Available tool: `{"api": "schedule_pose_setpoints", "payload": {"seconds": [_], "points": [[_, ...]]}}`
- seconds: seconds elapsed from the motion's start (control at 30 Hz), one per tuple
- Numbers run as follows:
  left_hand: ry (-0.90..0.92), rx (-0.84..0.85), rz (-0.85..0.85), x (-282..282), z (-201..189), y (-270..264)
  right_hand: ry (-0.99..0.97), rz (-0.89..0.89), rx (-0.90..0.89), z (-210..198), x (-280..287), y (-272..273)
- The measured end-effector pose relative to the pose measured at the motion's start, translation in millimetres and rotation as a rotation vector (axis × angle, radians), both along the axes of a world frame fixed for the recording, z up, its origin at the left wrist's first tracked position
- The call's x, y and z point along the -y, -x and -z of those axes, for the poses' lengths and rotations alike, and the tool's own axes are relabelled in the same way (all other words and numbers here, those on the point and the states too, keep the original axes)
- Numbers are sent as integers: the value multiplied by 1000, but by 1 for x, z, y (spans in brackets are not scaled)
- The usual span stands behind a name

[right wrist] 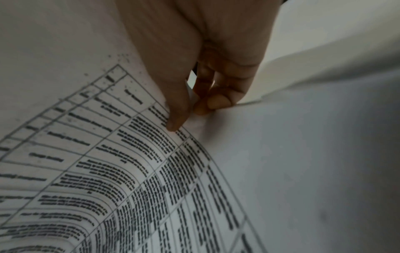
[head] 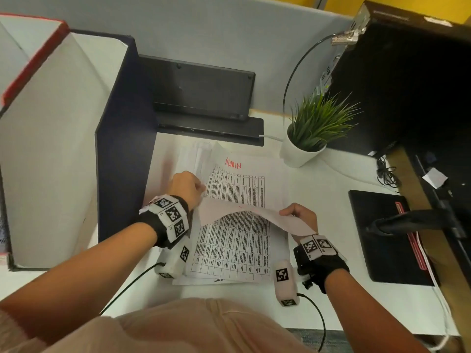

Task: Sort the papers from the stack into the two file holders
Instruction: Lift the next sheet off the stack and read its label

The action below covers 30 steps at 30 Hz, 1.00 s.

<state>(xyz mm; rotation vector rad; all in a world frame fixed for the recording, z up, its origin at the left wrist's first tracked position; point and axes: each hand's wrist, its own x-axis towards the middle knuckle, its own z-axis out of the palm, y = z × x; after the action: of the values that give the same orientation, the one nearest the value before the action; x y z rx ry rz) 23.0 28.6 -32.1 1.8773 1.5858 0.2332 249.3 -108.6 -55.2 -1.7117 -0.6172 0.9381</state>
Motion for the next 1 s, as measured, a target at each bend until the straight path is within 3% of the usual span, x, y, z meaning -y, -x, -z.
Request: {"api": "schedule_pose_setpoints", "payload": {"seconds": [0.1, 0.2, 0.27, 0.4, 0.57, 0.67, 0.77, 0.87, 1.0], "points": [[-272, 81, 96, 9, -1, 4, 28, -61, 83, 3, -1, -5], [-446, 305, 162, 17, -3, 5, 135, -97, 174, 4, -5, -7], [-363, 438, 116, 22, -4, 5, 222, -88, 206, 4, -7, -9], [-90, 598, -16, 24, -1, 7, 93, 7, 41, 2, -9, -8], [139, 695, -91, 22, -7, 8, 120, -85, 53, -1, -8, -14], [148, 599, -134, 14, -7, 6, 181, -158, 241, 2, -6, -12], [68, 354, -215, 0, -5, 5, 41, -46, 7, 4, -3, -9], [88, 66, -134, -9, -8, 3, 37, 81, -285, 5, -2, -11], [203, -9, -111, -17, -10, -1, 52, 51, -275, 8, -1, -11]]}}
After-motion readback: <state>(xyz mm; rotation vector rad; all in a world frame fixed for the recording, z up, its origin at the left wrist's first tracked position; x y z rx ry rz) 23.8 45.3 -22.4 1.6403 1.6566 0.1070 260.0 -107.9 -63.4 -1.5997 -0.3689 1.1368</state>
